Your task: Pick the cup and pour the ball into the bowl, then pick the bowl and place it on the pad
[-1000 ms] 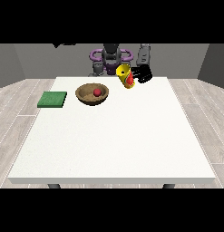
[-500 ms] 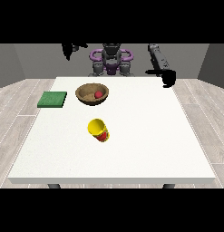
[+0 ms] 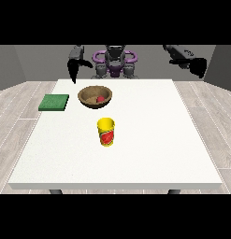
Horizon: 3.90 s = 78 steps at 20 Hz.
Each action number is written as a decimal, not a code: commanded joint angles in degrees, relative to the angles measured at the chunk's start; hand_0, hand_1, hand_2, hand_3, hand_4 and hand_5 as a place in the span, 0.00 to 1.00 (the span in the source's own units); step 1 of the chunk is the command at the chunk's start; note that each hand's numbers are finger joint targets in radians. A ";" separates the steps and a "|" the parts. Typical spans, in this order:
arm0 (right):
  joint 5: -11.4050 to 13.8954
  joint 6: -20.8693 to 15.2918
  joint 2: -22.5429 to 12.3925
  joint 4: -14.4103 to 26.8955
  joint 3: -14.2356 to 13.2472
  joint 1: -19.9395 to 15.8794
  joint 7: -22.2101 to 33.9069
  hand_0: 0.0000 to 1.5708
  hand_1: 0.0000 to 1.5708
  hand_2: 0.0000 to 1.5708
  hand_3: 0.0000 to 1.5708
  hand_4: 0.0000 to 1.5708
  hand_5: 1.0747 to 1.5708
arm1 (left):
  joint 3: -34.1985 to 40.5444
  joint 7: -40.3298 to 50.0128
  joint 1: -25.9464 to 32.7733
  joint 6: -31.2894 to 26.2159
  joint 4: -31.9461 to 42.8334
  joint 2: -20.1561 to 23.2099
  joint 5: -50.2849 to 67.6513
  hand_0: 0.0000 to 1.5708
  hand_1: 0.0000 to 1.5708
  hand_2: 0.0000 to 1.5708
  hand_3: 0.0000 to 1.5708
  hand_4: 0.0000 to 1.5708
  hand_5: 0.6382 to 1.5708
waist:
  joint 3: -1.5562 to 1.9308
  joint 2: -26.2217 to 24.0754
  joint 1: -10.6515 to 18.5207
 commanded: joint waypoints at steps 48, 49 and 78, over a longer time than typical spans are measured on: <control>2.75 -8.72 -0.13 51.11 -7.77 -13.90 -18.96 1.00 1.00 1.00 1.00 0.74 0.67 | 2.48 23.41 -18.44 -7.96 -7.08 18.78 10.80 0.00 0.00 0.00 0.00 0.00 0.97 | -0.08 6.34 7.30; 4.74 -9.58 -1.55 49.20 -6.27 -13.46 -16.83 1.00 1.00 1.00 1.00 0.75 0.69 | 3.18 21.99 -17.40 -8.17 -5.30 19.33 10.35 0.00 0.00 0.00 0.00 0.00 0.97 | -0.19 5.49 6.04; 9.05 3.46 -25.12 47.74 -7.73 -23.14 1.68 1.00 1.00 1.00 1.00 0.83 0.93 | 6.76 12.27 -5.87 -9.51 3.38 24.20 8.87 0.00 0.00 0.00 0.00 0.00 0.96 | 0.01 1.48 -3.54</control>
